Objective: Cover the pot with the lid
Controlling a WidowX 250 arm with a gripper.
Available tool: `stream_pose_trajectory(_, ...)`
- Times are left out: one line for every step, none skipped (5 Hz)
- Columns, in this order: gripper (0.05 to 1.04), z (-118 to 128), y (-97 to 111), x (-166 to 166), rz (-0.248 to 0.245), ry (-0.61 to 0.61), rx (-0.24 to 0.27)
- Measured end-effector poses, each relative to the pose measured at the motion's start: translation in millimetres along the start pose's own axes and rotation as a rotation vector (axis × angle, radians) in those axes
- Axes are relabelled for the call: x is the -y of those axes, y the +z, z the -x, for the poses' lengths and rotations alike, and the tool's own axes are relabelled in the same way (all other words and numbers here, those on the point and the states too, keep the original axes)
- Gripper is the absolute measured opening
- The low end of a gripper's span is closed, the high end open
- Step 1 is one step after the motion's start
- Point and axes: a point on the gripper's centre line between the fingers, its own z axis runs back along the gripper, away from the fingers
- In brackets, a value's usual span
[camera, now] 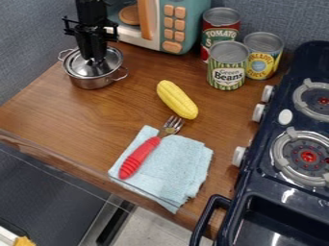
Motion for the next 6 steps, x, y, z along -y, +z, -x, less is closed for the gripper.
stream_pose_trajectory(0.269,-0.6,-0.4,-2.5,0.004,0.004,0.0)
stream_pose_trajectory(0.269,-0.4,0.0,-3.4,0.002,0.003,-0.001)
stream_pose_trajectory(0.269,-1.4,1.0,-3.7,0.0,0.01,0.006)
stream_pose_trajectory(0.269,-0.9,0.4,-5.2,-0.001,0.014,0.004)
stream_pose_trajectory(0.269,0.0,0.4,-7.6,-0.017,0.019,-0.001)
stream_pose_trajectory(0.269,-0.9,0.0,-8.0,-0.023,0.021,0.004)
